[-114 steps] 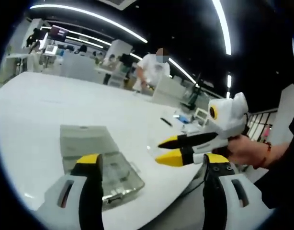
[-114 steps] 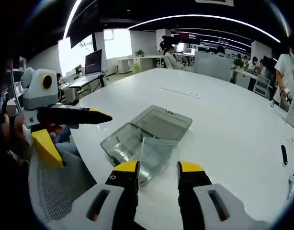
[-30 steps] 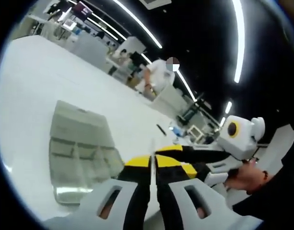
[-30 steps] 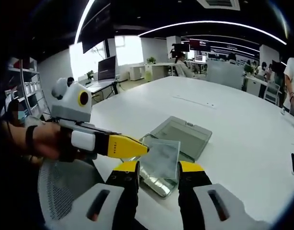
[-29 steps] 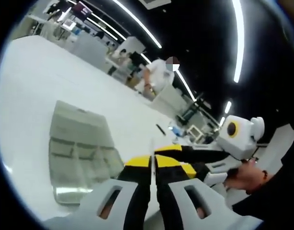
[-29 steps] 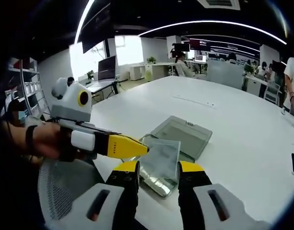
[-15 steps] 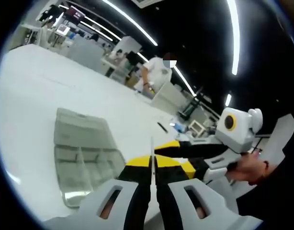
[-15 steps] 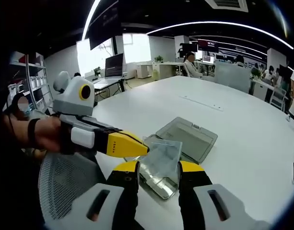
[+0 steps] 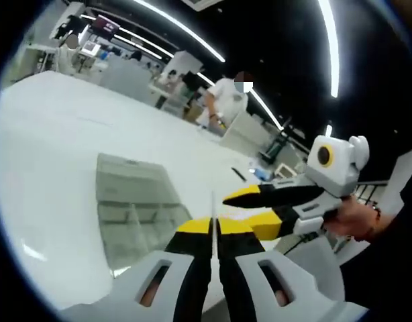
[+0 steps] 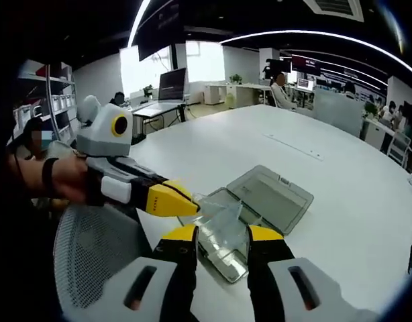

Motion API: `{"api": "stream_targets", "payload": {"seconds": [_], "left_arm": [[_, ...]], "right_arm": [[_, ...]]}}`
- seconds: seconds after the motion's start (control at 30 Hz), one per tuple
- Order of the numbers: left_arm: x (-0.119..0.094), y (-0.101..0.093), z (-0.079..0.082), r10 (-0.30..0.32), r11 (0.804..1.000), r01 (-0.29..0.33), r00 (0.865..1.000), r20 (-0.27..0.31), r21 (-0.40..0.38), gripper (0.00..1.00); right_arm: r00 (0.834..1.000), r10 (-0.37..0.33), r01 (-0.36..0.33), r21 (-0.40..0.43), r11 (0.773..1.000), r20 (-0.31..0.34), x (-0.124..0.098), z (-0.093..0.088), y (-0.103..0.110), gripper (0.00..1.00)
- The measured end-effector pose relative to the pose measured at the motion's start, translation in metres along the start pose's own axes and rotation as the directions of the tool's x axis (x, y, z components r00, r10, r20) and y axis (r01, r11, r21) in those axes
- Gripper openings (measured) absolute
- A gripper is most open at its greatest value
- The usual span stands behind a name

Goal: Insert the divider into the dual guide fixture by aligning both edges with the guide slots and pushing it downward to the bottom, including one-sided entry, uneven engagement, binding, and posture correction.

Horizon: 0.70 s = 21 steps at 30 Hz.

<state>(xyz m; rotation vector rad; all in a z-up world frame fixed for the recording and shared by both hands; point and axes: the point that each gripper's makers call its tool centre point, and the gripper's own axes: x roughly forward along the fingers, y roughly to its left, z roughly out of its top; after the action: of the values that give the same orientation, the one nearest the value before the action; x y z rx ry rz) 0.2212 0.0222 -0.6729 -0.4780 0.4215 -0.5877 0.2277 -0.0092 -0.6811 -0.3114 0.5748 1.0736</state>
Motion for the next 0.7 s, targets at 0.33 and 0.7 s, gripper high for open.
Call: {"api": "stream_targets", "payload": {"seconds": [0.33, 0.7], "left_arm": [[-0.007, 0.004, -0.003, 0.03, 0.998, -0.029, 0.999, -0.014, 0.047, 0.0], [-0.01, 0.0, -0.024, 0.06, 0.98, -0.038, 0.993, -0.106, 0.195, 0.0]], "right_arm": [[0.998, 0.052, -0.054, -0.066, 0.996, -0.029, 0.003, 0.005, -0.006, 0.23], [0.986, 0.143, -0.157, -0.19, 0.969, -0.084, 0.002, 0.002, 0.01, 0.2]]}}
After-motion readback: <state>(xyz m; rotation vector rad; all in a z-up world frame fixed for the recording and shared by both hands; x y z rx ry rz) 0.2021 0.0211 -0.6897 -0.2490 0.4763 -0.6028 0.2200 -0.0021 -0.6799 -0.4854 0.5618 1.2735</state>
